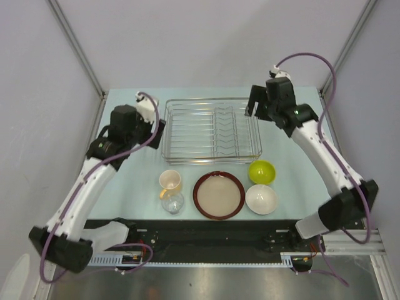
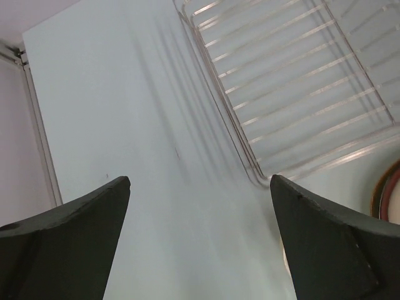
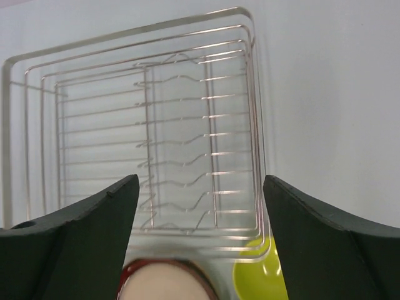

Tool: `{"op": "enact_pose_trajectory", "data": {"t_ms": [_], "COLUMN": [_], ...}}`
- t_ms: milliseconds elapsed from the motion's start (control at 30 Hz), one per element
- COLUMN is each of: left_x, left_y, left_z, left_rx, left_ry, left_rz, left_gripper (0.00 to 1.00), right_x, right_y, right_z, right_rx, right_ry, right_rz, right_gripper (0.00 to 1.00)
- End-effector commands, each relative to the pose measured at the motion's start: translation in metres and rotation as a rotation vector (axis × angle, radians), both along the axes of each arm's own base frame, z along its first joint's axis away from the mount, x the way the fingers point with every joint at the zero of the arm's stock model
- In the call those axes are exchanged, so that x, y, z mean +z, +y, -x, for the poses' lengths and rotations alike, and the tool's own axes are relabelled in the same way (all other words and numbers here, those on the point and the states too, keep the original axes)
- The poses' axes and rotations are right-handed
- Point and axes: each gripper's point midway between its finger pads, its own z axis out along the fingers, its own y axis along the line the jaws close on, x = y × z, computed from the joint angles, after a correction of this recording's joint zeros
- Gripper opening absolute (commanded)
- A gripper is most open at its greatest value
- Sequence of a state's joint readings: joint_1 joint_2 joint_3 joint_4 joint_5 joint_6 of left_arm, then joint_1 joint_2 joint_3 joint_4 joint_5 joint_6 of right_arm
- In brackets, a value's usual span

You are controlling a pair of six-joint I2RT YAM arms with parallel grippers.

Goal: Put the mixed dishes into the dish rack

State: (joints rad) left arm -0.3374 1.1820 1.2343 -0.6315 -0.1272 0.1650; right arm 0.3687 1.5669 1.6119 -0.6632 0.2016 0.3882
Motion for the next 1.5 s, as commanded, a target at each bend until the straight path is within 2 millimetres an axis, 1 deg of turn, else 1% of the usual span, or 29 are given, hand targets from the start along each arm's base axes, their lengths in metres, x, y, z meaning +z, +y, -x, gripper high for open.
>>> {"op": "enact_pose_trajectory", "data": {"t_ms": [0,33,67,100,133,167,200,233,300,333,367,400,433,467,500,533,667,733,767,833,867,1000,1167,1233,1267,1300,1367,1400,1467], "left_x": [-0.04,-0.061,-0.057,-0.06,-0.066,-0.065,-0.063,-0.062,-0.055,-0.052,-0.04,-0.035,-0.026,-0.022,-0.018,-0.015,-0.016,-0.016,-0.015,-0.014,-0.013,-0.007,-0.004,-0.001,0.0,0.001,-0.001,-0.002,-0.004], "left_y": [0.011,0.016,0.018,0.02,0.022,0.024,0.025,0.026,0.022,0.02,0.017,0.014,0.01,0.008,0.006,0.005,0.002,0.003,0.002,0.003,0.004,0.007,0.008,0.008,0.008,0.008,0.007,0.007,0.006], "left_z": [0.065,0.077,0.087,0.091,0.097,0.099,0.1,0.101,0.098,0.096,0.092,0.09,0.085,0.084,0.082,0.078,0.076,0.075,0.076,0.075,0.075,0.075,0.074,0.074,0.074,0.074,0.075,0.075,0.076], "left_rx": [-0.15,-0.17,-0.186,-0.19,-0.193,-0.194,-0.189,-0.185,-0.192,-0.198,-0.204,-0.211,-0.219,-0.224,-0.227,-0.222,-0.222,-0.215,-0.215,-0.212,-0.206,-0.2,-0.19,-0.19,-0.19,-0.189,-0.19,-0.191,-0.194], "left_ry": [0.094,0.136,0.105,0.103,0.111,0.101,0.092,0.093,0.086,0.081,0.056,0.048,0.033,0.028,0.025,0.024,0.018,0.01,0.006,0.001,0.0,-0.021,-0.025,-0.031,-0.034,-0.034,-0.027,-0.024,-0.013], "left_rz": [-0.078,-0.112,-0.11,-0.115,-0.123,-0.125,-0.13,-0.128,-0.116,-0.11,-0.101,-0.098,-0.096,-0.099,-0.1,-0.104,-0.096,-0.089,-0.087,-0.089,-0.093,-0.1,-0.104,-0.1,-0.099,-0.097,-0.095,-0.094,-0.089], "left_gripper": [1.0,1.0,1.0,1.0,1.0,1.0,1.0,1.0,1.0,1.0,1.0,1.0,1.0,1.0,1.0,1.0,1.0,1.0,1.0,1.0,1.0,1.0,1.0,1.0,1.0,1.0,1.0,1.0,1.0], "right_x": [-0.019,-0.018,-0.022,-0.035,-0.041,-0.043,-0.059,-0.07,-0.082,-0.099,-0.104,-0.106,-0.115,-0.117,-0.12,-0.125,-0.141,-0.147,-0.153,-0.157,-0.163,-0.173,-0.187,-0.195,-0.197,-0.202,-0.203,-0.207,-0.206], "right_y": [-0.004,0.003,0.008,0.011,0.021,0.02,0.016,0.009,-0.009,-0.016,-0.022,-0.027,-0.033,-0.042,-0.048,-0.055,-0.071,-0.074,-0.078,-0.083,-0.087,-0.097,-0.097,-0.099,-0.096,-0.094,-0.095,-0.093,-0.09], "right_z": [0.065,0.086,0.097,0.11,0.127,0.137,0.147,0.154,0.16,0.167,0.169,0.172,0.177,0.177,0.179,0.186,0.199,0.201,0.204,0.204,0.206,0.204,0.196,0.195,0.19,0.191,0.183,0.183,0.177], "right_rx": [0.01,0.045,0.064,0.067,0.105,0.108,0.092,0.051,-0.035,-0.085,-0.116,-0.143,-0.185,-0.225,-0.253,-0.275,-0.374,-0.387,-0.401,-0.426,-0.448,-0.518,-0.544,-0.547,-0.545,-0.535,-0.545,-0.534,-0.53], "right_ry": [0.081,0.093,0.107,0.138,0.162,0.171,0.209,0.248,0.274,0.315,0.325,0.32,0.339,0.337,0.35,0.377,0.423,0.428,0.438,0.437,0.443,0.421,0.407,0.42,0.408,0.421,0.406,0.417,0.4], "right_rz": [0.006,0.024,0.037,0.048,0.053,0.046,0.059,0.056,0.057,0.042,0.027,0.025,0.027,0.052,0.066,0.094,0.142,0.144,0.154,0.144,0.145,0.121,0.086,0.081,0.061,0.045,0.004,-0.012,-0.054], "right_gripper": [0.82,0.81,0.8,0.8,0.8,0.79,0.79,0.79,0.8,0.8,0.8,0.8,0.79,0.78,0.78,0.78,0.78,0.78,0.77,0.76,0.75,0.71,0.68,0.68,0.67,0.67,0.67,0.67,0.68]}}
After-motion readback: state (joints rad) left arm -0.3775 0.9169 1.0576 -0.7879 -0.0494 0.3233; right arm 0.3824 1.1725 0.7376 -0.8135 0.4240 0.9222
